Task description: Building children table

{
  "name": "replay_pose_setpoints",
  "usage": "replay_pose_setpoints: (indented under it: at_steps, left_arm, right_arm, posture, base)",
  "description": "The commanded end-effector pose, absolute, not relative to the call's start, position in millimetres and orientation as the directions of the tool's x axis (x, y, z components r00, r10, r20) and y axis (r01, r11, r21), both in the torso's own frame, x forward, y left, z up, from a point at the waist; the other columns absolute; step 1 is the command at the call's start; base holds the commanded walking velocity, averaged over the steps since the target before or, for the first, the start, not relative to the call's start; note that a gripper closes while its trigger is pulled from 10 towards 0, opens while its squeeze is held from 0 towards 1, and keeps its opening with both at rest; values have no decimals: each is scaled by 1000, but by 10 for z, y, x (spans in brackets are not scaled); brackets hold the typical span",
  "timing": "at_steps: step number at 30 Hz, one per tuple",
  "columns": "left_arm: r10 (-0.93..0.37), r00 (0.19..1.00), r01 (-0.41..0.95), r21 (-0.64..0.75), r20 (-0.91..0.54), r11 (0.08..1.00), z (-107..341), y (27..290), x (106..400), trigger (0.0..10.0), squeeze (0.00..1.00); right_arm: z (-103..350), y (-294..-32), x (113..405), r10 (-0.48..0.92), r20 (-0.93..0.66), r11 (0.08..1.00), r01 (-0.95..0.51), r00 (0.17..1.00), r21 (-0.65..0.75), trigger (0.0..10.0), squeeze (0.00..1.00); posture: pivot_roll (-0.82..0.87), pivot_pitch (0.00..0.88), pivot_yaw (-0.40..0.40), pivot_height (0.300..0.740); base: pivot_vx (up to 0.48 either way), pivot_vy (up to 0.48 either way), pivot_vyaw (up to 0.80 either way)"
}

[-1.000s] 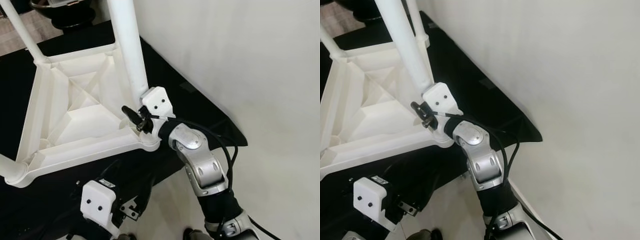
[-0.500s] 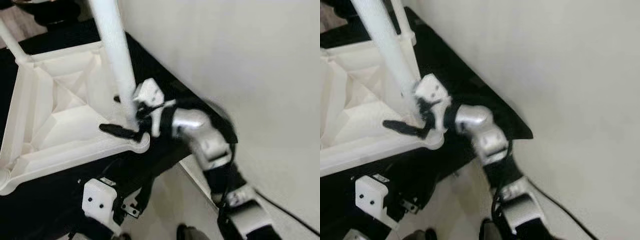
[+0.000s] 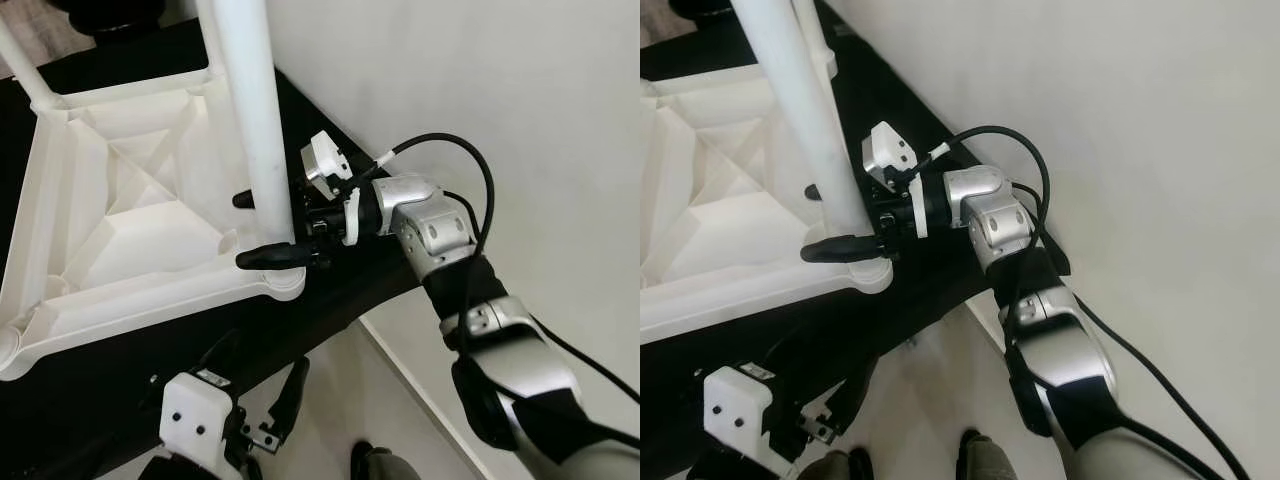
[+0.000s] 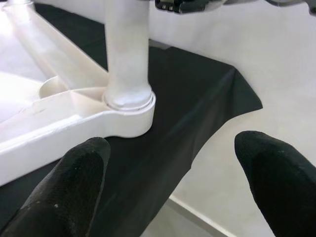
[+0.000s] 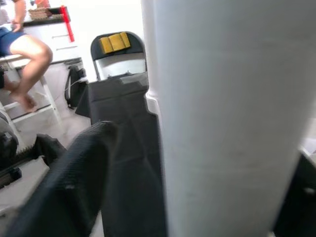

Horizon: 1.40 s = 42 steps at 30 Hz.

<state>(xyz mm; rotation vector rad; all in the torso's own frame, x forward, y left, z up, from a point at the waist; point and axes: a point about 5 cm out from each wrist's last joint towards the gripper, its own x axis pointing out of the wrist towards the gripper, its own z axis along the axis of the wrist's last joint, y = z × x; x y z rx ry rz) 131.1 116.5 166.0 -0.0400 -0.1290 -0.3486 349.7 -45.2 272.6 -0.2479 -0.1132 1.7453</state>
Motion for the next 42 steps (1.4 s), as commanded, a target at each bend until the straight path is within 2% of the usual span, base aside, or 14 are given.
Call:
replay_pose_setpoints:
  at_steps: [1, 13, 15, 19, 20, 21, 23, 24, 25, 26, 28, 31, 41, 42]
  left_arm:
    - [-340, 933, 343, -8, 122, 939, 1659, 1165, 1277, 10000, 0]
    - [-343, 934, 346, -13, 103, 938, 1670, 1164, 1199, 10000, 0]
    - [-344, 934, 347, -14, 101, 938, 1666, 1161, 1199, 10000, 0]
    - [-345, 933, 348, -17, 101, 937, 1661, 1150, 1204, 10000, 0]
    - [-344, 933, 347, -19, 105, 938, 1655, 1140, 1212, 10000, 0]
    - [-344, 933, 347, -19, 105, 938, 1655, 1140, 1212, 10000, 0]
    - [-343, 933, 347, -20, 109, 938, 1654, 1135, 1223, 10000, 0]
    - [-343, 933, 347, -20, 109, 938, 1654, 1135, 1223, 10000, 0]
    - [-344, 932, 348, -19, 113, 937, 1654, 1141, 1238, 10000, 0]
    - [-344, 932, 348, -19, 113, 937, 1654, 1141, 1238, 10000, 0]
    - [-355, 927, 360, -19, 122, 933, 1656, 1144, 1280, 10000, 0]
    - [-363, 923, 369, -19, 128, 929, 1648, 1143, 1319, 10000, 0]
    - [-345, 928, 349, -6, 143, 937, 1618, 1164, 1424, 10000, 0]
    - [-337, 930, 341, -1, 146, 940, 1621, 1173, 1431, 10000, 0]
  right_arm:
    - [2708, -420, 3473, 965, -114, -256, -942, -236, -217, 0, 0]
    - [2739, -456, 3528, 954, -134, -291, -933, -267, -210, 0, 0]
    - [2745, -475, 3542, 957, -132, -281, -936, -257, -214, 0, 0]
    - [2724, -536, 3605, 981, -126, -176, -951, -148, -253, 0, 0]
    - [2622, -624, 3685, 994, -69, 63, -969, 82, -240, 0, 0]
    - [2622, -624, 3685, 994, -69, 63, -969, 82, -240, 0, 0]
    - [2384, -675, 3680, 933, -32, 350, -923, 359, -163, 0, 0]
    - [2384, -675, 3680, 933, -32, 350, -923, 359, -163, 0, 0]
    - [2105, -629, 3578, 778, -63, 614, -778, 625, -129, 0, 0]
    - [2105, -629, 3578, 778, -63, 614, -778, 625, -129, 0, 0]
    - [1771, -512, 3060, 605, -88, 777, -611, 792, -151, 0, 0]
    - [1719, -409, 2853, 601, -83, 785, -607, 795, -126, 0, 0]
    - [1892, -178, 3058, 704, -21, 701, -700, 710, -138, 0, 0]
    - [1932, -139, 3038, 728, -22, 679, -724, 686, -124, 10000, 0]
  posture:
    - [129, 307, -21, 740]
    - [133, 315, -9, 740]
    - [131, 312, -11, 740]
    - [121, 305, -18, 740]
    - [101, 297, -35, 740]
    - [101, 297, -35, 740]
    - [88, 292, -40, 740]
    - [88, 292, -40, 740]
    - [74, 293, -33, 740]
    - [74, 293, -33, 740]
    - [62, 289, -27, 740]
    - [60, 283, -26, 740]
    - [57, 238, -38, 740]
    - [57, 238, -39, 740]
  base:
    - [0, 0, 0]
    - [0, 0, 0]
    - [0, 0, 0]
    - [0, 0, 0]
    - [0, 0, 0]
    - [0, 0, 0]
    - [0, 0, 0]
    - [0, 0, 0]
    - [0, 0, 0]
    - [0, 0, 0]
    - [0, 0, 0]
    - [0, 0, 0]
    - [0, 0, 0]
    - [0, 0, 0]
